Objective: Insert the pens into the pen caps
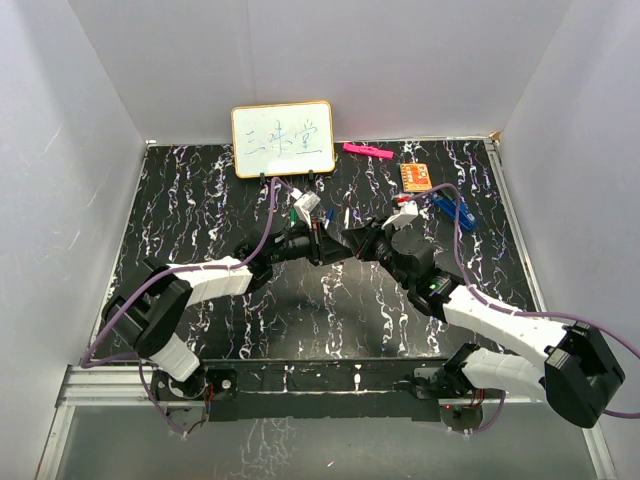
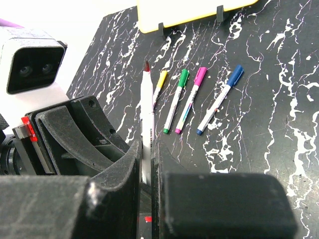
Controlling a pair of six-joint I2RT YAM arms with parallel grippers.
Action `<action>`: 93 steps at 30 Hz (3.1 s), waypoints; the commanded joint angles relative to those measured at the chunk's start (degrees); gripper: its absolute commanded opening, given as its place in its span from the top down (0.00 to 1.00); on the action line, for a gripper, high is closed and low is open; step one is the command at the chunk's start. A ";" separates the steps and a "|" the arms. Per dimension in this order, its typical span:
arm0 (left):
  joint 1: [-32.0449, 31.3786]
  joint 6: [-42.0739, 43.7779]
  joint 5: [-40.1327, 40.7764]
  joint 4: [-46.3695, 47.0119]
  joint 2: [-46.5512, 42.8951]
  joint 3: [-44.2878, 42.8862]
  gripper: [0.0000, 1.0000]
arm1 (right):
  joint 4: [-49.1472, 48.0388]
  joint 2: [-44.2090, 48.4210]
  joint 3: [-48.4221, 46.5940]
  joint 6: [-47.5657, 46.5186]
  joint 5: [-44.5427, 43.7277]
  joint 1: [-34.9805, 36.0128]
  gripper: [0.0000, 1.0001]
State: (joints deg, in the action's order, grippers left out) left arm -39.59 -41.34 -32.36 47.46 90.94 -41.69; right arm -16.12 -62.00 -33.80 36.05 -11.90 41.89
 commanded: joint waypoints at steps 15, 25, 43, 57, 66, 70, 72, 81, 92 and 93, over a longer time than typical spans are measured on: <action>-0.04 8.26 9.82 -14.03 -8.34 1.50 1.00 | 8.32 12.18 -3.56 -7.00 -15.55 -0.04 0.53; -0.16 15.08 15.58 -32.54 -8.80 -2.16 1.00 | 36.00 0.64 -13.35 2.35 -29.82 -0.61 0.50; -0.31 17.61 13.93 -35.00 -7.82 -1.50 1.00 | 38.08 -19.13 -17.61 4.83 -21.46 -9.27 0.55; -0.31 18.05 16.16 -34.28 -9.51 -0.15 1.00 | 35.49 -27.29 -19.32 3.97 -18.61 -11.56 0.57; -0.31 17.71 15.36 -33.39 -8.69 0.15 1.00 | 34.65 -30.83 -20.80 3.21 -18.16 -11.82 0.58; -0.31 17.70 15.27 -33.09 -8.68 0.46 1.00 | 34.58 -32.64 -21.90 2.55 -18.65 -12.08 0.59; -0.29 17.63 15.18 -33.01 -8.66 0.63 1.00 | 34.58 -33.30 -22.22 2.40 -18.61 -12.33 0.59; -0.31 17.51 14.96 -32.78 -8.06 0.59 1.00 | 34.16 -34.51 -22.05 2.39 -17.88 -13.44 0.60; -0.31 17.22 14.96 -32.70 -7.85 0.45 1.00 | 32.37 -36.15 -21.20 1.89 -14.28 -14.80 0.65; -0.31 17.18 14.96 -32.77 -7.83 0.46 1.00 | 32.26 -36.32 -21.01 1.91 -13.81 -14.94 0.67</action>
State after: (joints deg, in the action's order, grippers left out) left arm -39.83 -24.05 -16.91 13.72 84.49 -41.19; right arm 18.81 -97.69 -53.69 38.48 -27.31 27.68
